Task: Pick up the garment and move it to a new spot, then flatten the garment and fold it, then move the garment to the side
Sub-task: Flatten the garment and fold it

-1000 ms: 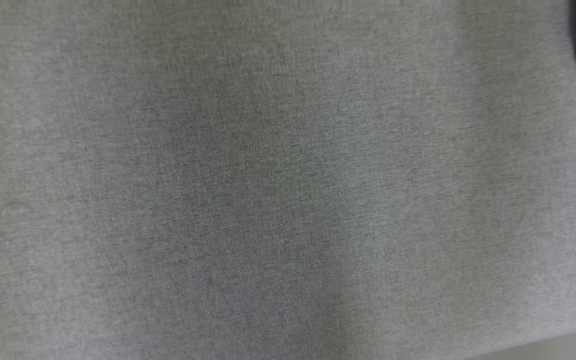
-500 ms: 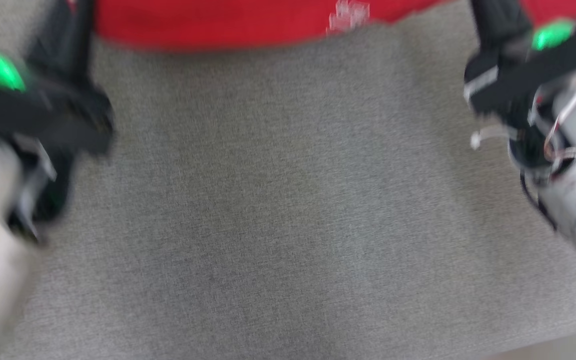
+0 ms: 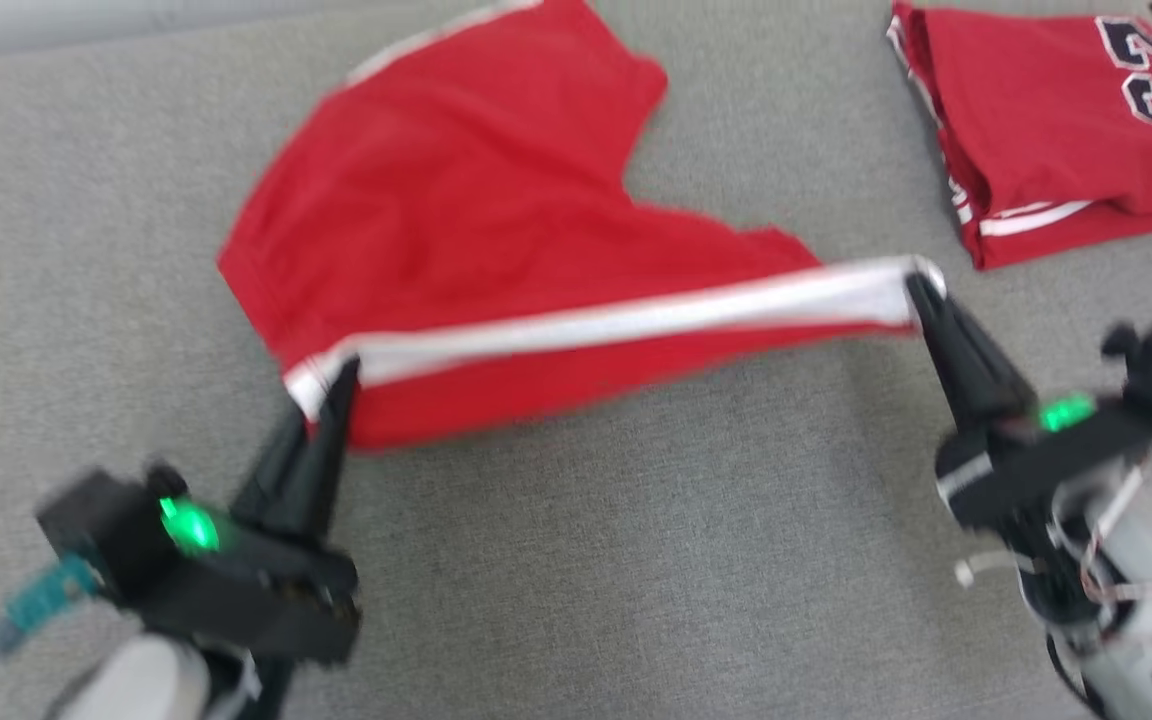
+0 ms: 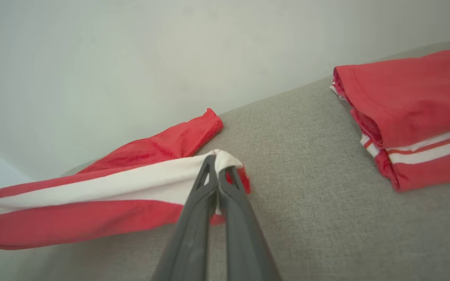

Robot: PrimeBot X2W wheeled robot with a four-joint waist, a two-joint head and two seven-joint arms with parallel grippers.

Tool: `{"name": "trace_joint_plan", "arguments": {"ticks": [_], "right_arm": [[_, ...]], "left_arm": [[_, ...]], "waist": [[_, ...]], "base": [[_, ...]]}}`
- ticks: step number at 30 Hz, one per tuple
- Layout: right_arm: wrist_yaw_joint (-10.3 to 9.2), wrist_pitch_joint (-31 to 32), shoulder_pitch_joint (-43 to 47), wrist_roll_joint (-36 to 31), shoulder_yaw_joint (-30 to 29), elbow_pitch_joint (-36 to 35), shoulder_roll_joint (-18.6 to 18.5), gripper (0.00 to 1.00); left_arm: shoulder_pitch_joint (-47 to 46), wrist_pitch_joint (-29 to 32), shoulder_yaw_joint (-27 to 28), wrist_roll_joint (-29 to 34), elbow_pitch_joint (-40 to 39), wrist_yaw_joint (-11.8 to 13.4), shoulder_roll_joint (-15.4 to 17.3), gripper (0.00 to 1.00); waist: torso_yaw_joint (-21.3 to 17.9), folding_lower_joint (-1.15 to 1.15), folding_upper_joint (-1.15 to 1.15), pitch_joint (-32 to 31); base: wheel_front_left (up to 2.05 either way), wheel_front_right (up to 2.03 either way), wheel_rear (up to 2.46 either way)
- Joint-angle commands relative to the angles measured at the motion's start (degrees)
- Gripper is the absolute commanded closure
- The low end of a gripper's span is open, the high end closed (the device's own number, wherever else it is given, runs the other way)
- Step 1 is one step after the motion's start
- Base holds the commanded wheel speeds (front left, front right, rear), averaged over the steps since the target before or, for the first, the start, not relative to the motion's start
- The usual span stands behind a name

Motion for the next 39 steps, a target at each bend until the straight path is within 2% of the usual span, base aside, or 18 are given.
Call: {"name": "trace_joint_plan", "arguments": {"ticks": [1, 9, 14, 23, 28, 31, 39], "right_arm": [[-0.18, -0.2, 2.8, -0.6, -1.0, -0.7, -0.7, 1.00], [-0.18, -0.1, 16.9, -2.5, -5.9, -5.2, -1.9, 1.00], [-0.18, 0.7, 25.0, -3.4, -9.6, -7.6, -1.4, 1.00], [-0.17, 5.3, 36.7, -4.9, -16.2, -13.9, 2.2, 1.00], [-0.18, 7.8, 36.3, -7.7, -20.7, -16.1, 4.1, 1.00], [-0.18, 9.3, 32.6, -9.2, -23.8, -16.0, 5.0, 1.00], [-0.17, 11.9, 20.8, -12.2, -24.8, -13.1, 5.1, 1.00]], "left_arm": [[2.5, 0.0, 0.5, 1.2, -0.4, -0.4, -0.6, 1.00], [13.2, 0.0, 0.7, 5.3, -0.3, -2.6, -4.8, 1.00], [17.9, 0.0, 1.6, 7.4, -0.4, -3.3, -7.4, 1.00], [22.5, 0.0, 1.6, 9.3, 0.6, -4.3, -8.1, 1.00], [20.9, 0.0, 1.6, 9.5, 0.1, -4.3, -9.4, 1.00], [17.8, 0.0, 1.2, 8.4, -0.1, -4.3, -10.7, 1.00], [9.3, 0.0, -1.3, 7.0, 1.0, -4.3, -11.6, 1.00]], "waist": [[0.8, 0.01, 0.01, -2.3], [2.1, 0.01, 0.01, -6.1], [3.1, 0.01, 0.01, -7.5], [3.8, 0.01, 0.01, -8.6], [4.3, 0.01, 0.01, -8.3], [5.7, 0.01, 0.01, -8.0], [9.7, 0.01, 0.01, -5.8]], "base": [[0.00, 0.00, 0.00], [0.00, 0.00, 0.00], [0.00, 0.00, 0.00], [0.00, 0.00, 0.00], [0.00, 0.00, 0.00], [0.00, 0.00, 0.00], [0.00, 0.00, 0.00]]}}
